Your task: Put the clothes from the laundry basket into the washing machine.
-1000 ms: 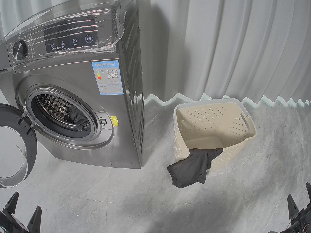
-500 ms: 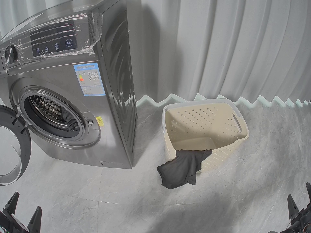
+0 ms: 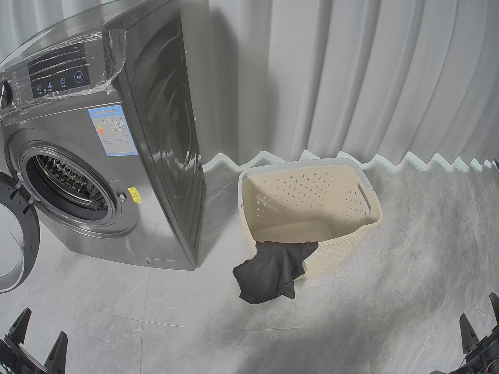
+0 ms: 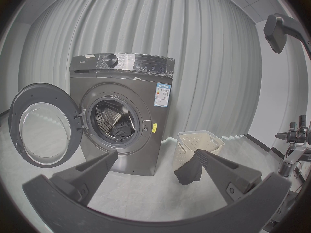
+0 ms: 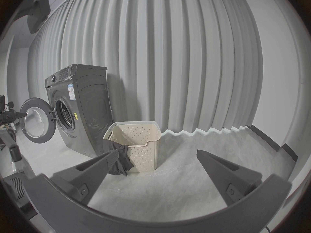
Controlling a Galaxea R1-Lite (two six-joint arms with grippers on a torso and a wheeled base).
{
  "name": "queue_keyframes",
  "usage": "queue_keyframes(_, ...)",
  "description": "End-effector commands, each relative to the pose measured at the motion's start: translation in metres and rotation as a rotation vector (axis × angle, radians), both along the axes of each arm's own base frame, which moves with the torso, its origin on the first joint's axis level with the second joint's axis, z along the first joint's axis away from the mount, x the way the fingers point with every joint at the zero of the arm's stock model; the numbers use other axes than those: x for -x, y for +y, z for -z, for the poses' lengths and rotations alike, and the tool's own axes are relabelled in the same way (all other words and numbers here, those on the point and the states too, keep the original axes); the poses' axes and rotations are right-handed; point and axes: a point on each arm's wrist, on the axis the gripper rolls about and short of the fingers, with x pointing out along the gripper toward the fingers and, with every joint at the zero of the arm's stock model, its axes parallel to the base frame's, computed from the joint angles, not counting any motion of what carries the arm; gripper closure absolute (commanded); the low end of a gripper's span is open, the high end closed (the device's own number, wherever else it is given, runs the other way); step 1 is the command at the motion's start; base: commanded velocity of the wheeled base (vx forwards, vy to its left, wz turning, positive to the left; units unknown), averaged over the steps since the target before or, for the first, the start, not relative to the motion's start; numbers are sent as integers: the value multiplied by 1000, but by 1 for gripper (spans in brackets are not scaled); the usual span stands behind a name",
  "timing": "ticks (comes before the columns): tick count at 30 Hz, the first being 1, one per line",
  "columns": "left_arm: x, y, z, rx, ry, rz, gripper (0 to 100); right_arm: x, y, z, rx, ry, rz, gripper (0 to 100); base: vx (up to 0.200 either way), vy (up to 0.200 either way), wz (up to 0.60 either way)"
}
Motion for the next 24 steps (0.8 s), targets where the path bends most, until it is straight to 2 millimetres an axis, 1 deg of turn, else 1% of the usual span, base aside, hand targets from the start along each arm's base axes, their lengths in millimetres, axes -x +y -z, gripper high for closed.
queue_keyframes(1,0,0,5,-2,0,1,0,3,0,-7,6,-62,-20,0,200,0,0)
queue_keyframes(3,0,0,5,1,0,-1,0,13,1,-38,-7,-183,-38,0,200,0,0)
queue_keyframes(4,0,0,5,1,0,-1,0,18,1,-52,-12,-209,-48,0,200,0,0)
queue_keyframes(5,0,0,5,1,0,1,0,17,1,-60,-18,-183,-60,0,200,0,0)
queue_keyframes(6,0,0,5,1,0,1,0,12,2,-63,-21,-112,-77,0,200,0,0)
queue_keyframes(7,0,0,5,1,0,1,0,7,2,-63,-27,-44,-96,0,200,0,0)
queue_keyframes(9,0,0,5,3,0,1,0,-7,3,-61,-45,105,-167,0,0,0,0)
queue_keyframes(10,0,0,5,3,0,1,0,-7,3,-61,-45,105,-167,0,0,0,0)
queue_keyframes(11,0,0,5,3,0,1,0,-24,5,-58,-64,230,-239,0,0,0,0)
queue_keyframes(12,0,0,5,3,0,1,0,-24,5,-58,-64,230,-239,0,0,0,0)
queue_keyframes(13,0,0,5,4,0,0,0,-38,6,-57,-77,324,-295,0,0,0,0)
queue_keyframes(14,0,0,5,4,0,0,0,-38,6,-57,-77,324,-295,0,0,0,0)
queue_keyframes(16,0,0,5,3,0,-1,0,-65,8,-59,-66,415,-357,0,0,0,0)
queue_keyframes(18,0,0,5,3,0,1,0,-80,8,-59,-40,452,-376,0,0,0,0)
queue_keyframes(19,0,0,5,3,0,1,0,-80,8,-59,-40,452,-376,0,0,0,0)
queue_keyframes(20,0,0,5,1,0,1,0,-99,13,-57,-20,503,-447,0,0,0,0)
queue_keyframes(22,0,0,5,1,0,2,0,-109,21,-53,-18,538,-526,0,0,0,0)
queue_keyframes(24,0,0,5,1,0,2,0,-117,28,-47,-24,580,-563,0,0,0,0)
